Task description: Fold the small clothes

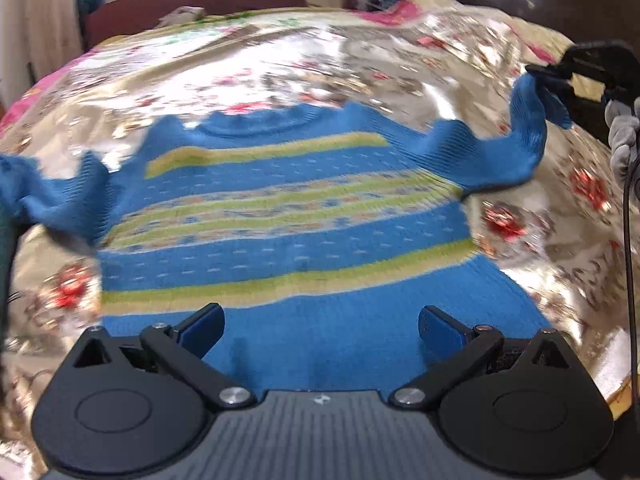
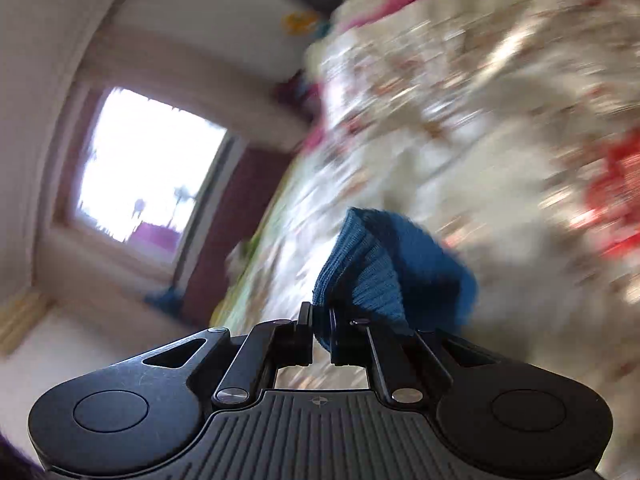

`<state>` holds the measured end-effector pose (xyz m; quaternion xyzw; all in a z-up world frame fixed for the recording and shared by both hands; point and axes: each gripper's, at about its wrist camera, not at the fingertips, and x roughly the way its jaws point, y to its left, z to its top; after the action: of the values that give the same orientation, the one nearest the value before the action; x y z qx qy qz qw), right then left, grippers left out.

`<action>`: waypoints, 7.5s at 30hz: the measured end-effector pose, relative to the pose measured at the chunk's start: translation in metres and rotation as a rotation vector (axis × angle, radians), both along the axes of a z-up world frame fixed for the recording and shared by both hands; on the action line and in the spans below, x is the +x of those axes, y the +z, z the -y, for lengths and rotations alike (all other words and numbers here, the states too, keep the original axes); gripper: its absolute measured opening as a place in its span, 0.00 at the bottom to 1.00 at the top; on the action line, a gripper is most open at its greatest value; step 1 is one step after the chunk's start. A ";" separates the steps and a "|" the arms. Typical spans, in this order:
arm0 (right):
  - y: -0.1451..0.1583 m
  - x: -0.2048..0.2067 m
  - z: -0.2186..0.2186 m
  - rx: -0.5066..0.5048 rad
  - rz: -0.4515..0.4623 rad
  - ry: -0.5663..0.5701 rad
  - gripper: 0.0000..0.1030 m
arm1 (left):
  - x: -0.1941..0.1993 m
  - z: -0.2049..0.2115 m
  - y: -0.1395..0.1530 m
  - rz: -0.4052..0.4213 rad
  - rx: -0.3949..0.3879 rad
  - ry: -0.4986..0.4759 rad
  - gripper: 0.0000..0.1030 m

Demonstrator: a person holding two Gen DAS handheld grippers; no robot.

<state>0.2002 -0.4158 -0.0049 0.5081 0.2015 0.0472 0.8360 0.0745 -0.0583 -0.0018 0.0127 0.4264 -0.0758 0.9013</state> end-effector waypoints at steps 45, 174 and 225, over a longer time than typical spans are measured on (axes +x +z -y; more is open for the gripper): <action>-0.008 0.007 -0.412 -1.010 0.043 0.912 0.20 | -0.060 -0.154 0.000 0.181 -0.198 0.330 1.00; -0.063 -0.037 -0.156 -0.109 -0.290 0.309 0.18 | 0.020 -0.155 -0.011 -0.049 -0.443 0.171 0.44; -0.031 0.055 -0.198 -0.649 -0.248 0.411 0.07 | 0.073 -0.175 -0.025 0.055 -0.315 0.236 0.51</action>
<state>0.2553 -0.2182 -0.0362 0.1687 0.4028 0.0858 0.8955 0.1471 0.1170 -0.0265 -0.1766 0.3828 -0.0349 0.9061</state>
